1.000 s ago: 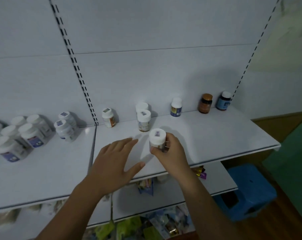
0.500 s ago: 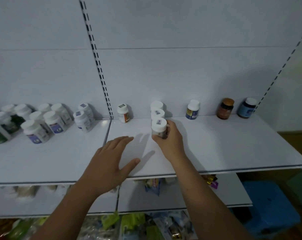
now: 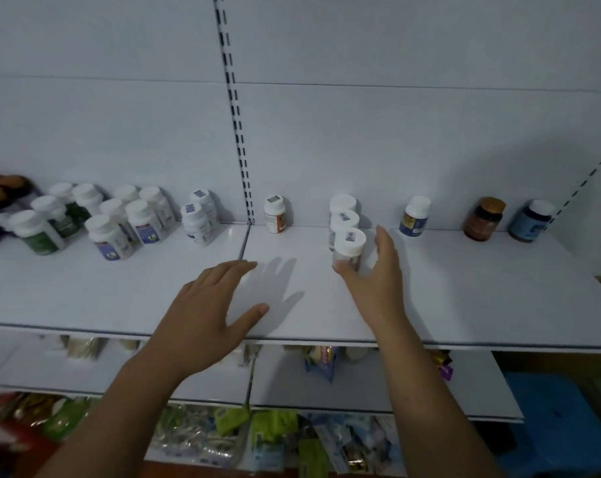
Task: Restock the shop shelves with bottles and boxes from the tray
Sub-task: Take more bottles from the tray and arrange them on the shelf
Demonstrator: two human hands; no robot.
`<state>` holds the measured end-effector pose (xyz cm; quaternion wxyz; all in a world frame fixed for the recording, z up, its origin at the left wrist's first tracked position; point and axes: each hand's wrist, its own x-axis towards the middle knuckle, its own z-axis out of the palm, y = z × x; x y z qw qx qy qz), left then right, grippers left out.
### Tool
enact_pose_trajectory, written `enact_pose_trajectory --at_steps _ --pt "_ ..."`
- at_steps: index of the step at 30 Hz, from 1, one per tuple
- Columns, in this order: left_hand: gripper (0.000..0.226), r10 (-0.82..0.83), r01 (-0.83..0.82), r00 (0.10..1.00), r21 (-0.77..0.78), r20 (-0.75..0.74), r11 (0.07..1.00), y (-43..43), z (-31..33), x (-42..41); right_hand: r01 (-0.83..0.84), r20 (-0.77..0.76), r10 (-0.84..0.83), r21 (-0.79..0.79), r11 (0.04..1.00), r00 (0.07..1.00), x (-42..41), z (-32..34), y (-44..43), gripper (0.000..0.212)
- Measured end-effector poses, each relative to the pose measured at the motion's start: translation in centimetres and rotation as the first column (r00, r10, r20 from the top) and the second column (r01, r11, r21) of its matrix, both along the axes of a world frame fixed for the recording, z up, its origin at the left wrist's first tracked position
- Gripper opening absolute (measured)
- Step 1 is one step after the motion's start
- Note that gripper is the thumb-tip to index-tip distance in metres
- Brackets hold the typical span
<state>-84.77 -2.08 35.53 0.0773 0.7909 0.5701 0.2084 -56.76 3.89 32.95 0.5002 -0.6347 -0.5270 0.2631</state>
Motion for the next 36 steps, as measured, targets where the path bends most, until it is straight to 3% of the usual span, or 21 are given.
enact_pose_trajectory --at_steps 2,5,10,17,24,31,36 --pt "0.075 0.048 -0.048 0.999 0.034 -0.007 0.998 -0.2 1.0 -2.1 0.000 0.064 -0.009 0.135 0.991 0.998 -1.0 2.0 -1.6 0.067" --pt "0.075 0.110 -0.107 0.994 0.095 -0.029 0.990 -0.5 2.6 -6.2 -0.155 0.214 0.116 0.176 0.972 0.970 -4.4 5.5 -3.6 0.052" --pt "0.077 0.251 -0.244 0.967 0.142 -0.034 0.959 -2.8 4.0 -14.7 -0.516 0.442 0.445 0.046 0.855 0.779 -15.9 9.1 -5.7 0.060" --pt "0.090 0.491 -0.484 0.869 0.107 -0.055 0.868 -12.0 3.7 -33.3 -0.793 0.585 0.654 -0.028 0.608 0.480 -37.8 9.8 -9.0 0.068" --pt "0.088 0.735 -0.730 0.671 0.086 -0.097 0.678 -24.8 3.4 -51.5 -0.941 0.715 0.684 -0.116 0.319 0.144 -60.1 8.1 -14.3 0.072" --pt "0.087 0.916 -0.917 0.398 0.006 -0.049 0.399 -36.0 2.1 -61.8 -0.984 0.658 0.751 -0.161 0.081 -0.046 -75.9 6.0 -19.6 0.073" --pt "0.091 0.967 -0.968 0.248 -0.034 -0.047 0.247 -40.3 0.2 -66.4 -0.982 0.623 0.771 -0.188 -0.018 -0.133 -84.4 4.1 -21.1 0.071"
